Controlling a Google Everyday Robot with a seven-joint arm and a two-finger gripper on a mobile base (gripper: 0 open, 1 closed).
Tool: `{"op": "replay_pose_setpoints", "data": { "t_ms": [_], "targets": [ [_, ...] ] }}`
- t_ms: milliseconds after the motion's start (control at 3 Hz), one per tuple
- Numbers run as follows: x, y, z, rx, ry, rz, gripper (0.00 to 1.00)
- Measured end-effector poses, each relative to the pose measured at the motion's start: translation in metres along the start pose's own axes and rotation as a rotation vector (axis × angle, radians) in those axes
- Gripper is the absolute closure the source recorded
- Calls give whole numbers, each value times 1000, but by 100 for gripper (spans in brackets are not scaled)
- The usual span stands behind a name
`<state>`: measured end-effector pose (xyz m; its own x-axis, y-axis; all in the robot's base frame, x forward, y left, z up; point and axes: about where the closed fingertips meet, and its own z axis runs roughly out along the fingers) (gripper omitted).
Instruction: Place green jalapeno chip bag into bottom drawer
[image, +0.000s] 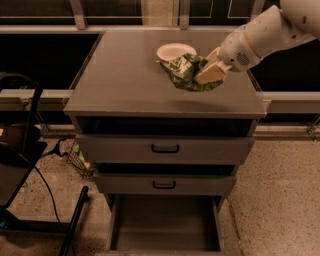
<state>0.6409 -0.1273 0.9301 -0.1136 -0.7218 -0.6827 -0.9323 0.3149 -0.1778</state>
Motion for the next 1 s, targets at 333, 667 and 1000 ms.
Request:
{"op": "replay_pose_setpoints", "data": {
  "t_ms": [333, 667, 1000],
  "targets": [
    [0, -2, 1, 6, 1, 7, 100],
    [-5, 11, -2, -16, 11, -23, 100],
    [-5, 38, -14, -49, 17, -50, 100]
  ]
}}
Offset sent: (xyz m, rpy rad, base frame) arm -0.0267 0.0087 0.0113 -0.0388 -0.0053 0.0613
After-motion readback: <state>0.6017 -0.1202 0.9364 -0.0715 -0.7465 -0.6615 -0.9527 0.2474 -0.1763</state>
